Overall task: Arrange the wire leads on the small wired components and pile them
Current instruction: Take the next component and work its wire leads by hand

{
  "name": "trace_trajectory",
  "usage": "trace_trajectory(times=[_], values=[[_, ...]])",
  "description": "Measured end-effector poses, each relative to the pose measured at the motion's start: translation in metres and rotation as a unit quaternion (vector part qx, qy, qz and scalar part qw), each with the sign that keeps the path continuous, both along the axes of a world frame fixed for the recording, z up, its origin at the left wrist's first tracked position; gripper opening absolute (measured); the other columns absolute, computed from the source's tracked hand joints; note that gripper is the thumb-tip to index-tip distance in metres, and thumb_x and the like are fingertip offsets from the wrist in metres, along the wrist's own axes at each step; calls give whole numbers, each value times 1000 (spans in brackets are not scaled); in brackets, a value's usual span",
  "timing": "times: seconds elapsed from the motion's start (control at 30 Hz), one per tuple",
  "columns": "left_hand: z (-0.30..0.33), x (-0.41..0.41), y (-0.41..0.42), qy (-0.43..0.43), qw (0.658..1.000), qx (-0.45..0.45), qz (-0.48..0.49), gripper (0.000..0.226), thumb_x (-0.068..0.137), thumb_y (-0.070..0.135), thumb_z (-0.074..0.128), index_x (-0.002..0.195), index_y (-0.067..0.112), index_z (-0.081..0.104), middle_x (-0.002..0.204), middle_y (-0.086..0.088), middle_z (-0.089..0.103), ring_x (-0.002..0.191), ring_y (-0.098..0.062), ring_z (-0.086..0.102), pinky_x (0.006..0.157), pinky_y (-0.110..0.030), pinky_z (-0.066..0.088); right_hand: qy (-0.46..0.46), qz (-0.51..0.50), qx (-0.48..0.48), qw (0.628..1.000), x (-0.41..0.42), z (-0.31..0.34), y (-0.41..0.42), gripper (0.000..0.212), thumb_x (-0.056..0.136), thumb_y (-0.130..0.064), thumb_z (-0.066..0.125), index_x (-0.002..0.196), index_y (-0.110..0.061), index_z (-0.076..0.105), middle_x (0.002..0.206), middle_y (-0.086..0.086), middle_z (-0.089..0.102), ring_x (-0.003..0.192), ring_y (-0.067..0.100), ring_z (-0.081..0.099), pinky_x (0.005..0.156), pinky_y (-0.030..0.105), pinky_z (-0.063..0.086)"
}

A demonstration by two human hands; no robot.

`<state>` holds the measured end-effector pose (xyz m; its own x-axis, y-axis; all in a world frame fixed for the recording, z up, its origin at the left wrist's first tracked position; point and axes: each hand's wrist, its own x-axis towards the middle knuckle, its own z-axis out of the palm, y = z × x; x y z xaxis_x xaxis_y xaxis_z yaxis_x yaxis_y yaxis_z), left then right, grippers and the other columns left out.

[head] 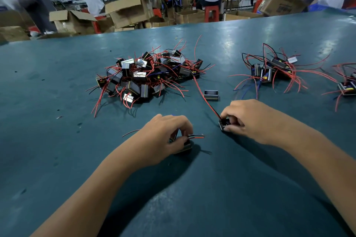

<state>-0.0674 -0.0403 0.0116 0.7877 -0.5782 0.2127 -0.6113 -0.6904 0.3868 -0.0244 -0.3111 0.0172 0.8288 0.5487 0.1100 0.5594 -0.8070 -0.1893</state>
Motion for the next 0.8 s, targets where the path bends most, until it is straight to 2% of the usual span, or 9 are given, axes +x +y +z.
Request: trace_trajectory(times=[0.13, 0.2, 0.27, 0.37, 0.43, 0.53, 0.67, 0.8], values=[[-1, 0, -3, -13, 1000, 1, 7, 13, 93, 15, 63, 99, 26, 61, 88, 19, 59, 78, -11, 56, 89, -27, 37, -14, -8, -18, 1000, -8, 5, 6, 25, 89, -49, 63, 106, -31, 64, 80, -15, 51, 77, 8, 47, 76, 32, 47], [-3, 0, -5, -15, 1000, 1, 9, 14, 92, 12, 64, 98, 25, 63, 86, 18, 60, 75, -11, 57, 86, -27, 38, -40, -14, 2, 999, -12, 9, 6, 28, 90, -51, 62, 107, -28, 63, 80, -15, 54, 72, 6, 46, 73, 33, 47], [-5, 0, -6, -13, 1000, 1, 9, 13, 91, 13, 65, 95, 24, 61, 82, 19, 58, 74, -10, 56, 84, -28, 39, -56, -7, 80, 995, -19, 14, 10, 23, 90, -46, 59, 99, -26, 65, 73, -15, 58, 65, 4, 49, 66, 31, 44], [-5, 0, -7, -7, 1000, 5, 13, 16, 92, 19, 68, 90, 28, 54, 79, 20, 55, 74, -9, 54, 83, -28, 37, 11, 5, 217, 976, -31, 17, 23, 11, 90, -34, 63, 83, -26, 66, 63, -8, 62, 57, 11, 53, 57, 25, 43], [-5, 0, -6, -4, 1000, 6, 15, 15, 93, 24, 68, 90, 28, 53, 80, 18, 57, 75, -10, 53, 81, -26, 34, 46, 11, 254, 966, -37, 12, 33, 12, 90, -30, 66, 79, -25, 66, 60, -8, 61, 52, 10, 50, 52, 21, 41], [-4, 0, -8, -6, 1000, 1, 15, 18, 93, 28, 68, 88, 28, 51, 75, 17, 55, 71, -7, 50, 74, -24, 33, 59, -3, 290, 955, -41, 5, 41, 20, 88, -35, 68, 73, -24, 63, 54, -11, 58, 47, 6, 45, 48, 15, 36], [-3, -1, -10, -7, 1000, -1, 20, 16, 93, 24, 67, 88, 27, 53, 70, 21, 50, 66, 3, 46, 71, -27, 33, 69, -45, 266, 960, -44, -1, 50, 28, 82, -44, 74, 66, -24, 62, 58, -7, 64, 47, 4, 50, 48, 16, 38], [0, -2, -10, -4, 999, 0, 35, 15, 96, 22, 64, 88, 27, 52, 72, 21, 53, 71, -9, 49, 72, -16, 30, 100, -60, 243, 963, -45, -1, 51, 23, 85, -30, 71, 66, -24, 61, 54, -12, 62, 44, 4, 56, 46, 14, 39]])
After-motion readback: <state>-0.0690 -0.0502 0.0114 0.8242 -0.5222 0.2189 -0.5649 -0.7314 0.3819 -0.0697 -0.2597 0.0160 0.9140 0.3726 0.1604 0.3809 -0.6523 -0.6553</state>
